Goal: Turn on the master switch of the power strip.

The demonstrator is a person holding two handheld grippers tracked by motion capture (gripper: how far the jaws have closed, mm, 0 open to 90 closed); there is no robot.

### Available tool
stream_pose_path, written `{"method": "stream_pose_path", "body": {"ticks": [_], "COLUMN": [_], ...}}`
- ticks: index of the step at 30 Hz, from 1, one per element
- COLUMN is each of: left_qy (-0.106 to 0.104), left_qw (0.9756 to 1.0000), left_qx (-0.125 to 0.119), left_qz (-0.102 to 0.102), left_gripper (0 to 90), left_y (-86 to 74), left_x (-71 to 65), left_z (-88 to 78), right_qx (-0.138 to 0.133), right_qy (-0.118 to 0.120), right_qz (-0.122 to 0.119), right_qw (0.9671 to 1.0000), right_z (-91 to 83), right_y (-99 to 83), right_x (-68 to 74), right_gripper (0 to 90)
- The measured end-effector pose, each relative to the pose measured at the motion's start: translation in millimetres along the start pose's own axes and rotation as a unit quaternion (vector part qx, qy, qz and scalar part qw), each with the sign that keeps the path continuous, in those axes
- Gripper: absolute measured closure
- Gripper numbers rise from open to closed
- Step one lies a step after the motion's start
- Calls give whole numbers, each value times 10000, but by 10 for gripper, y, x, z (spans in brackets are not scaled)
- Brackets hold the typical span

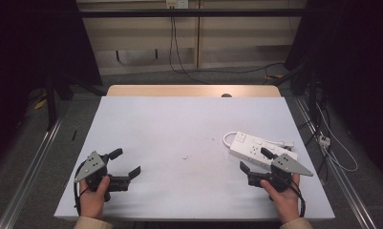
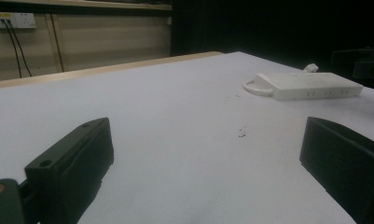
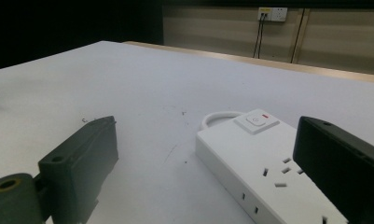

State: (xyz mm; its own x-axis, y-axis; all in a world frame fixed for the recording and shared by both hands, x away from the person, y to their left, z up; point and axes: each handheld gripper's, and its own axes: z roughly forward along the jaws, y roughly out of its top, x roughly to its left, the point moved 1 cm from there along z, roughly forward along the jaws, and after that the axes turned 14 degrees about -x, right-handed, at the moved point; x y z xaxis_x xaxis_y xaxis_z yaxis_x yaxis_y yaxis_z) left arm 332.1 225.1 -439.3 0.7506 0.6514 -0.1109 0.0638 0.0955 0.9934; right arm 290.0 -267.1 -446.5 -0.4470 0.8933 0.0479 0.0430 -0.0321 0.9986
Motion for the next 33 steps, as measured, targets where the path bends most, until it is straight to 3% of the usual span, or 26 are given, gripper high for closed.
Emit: {"method": "stream_pose_path", "body": {"ticks": [9, 14, 33], "left_qy": [-8, -19, -47], "left_qw": [10000, 10000, 10000], "left_qx": [-36, -14, -20], "left_qz": [-1, 18, 12], "left_gripper": [24, 24, 24], "left_y": [4, 3, 4], "left_x": [4, 4, -1], "left_z": [-8, -10, -5], "right_qx": [39, 27, 68], "right_qy": [66, -23, -38], "right_qz": [-61, 28, -36], "right_qw": [10000, 10000, 10000], "right_z": [109, 186, 357], "right_y": [16, 22, 28], "right_x": [4, -30, -38], "right_gripper": [70, 80, 92]}}
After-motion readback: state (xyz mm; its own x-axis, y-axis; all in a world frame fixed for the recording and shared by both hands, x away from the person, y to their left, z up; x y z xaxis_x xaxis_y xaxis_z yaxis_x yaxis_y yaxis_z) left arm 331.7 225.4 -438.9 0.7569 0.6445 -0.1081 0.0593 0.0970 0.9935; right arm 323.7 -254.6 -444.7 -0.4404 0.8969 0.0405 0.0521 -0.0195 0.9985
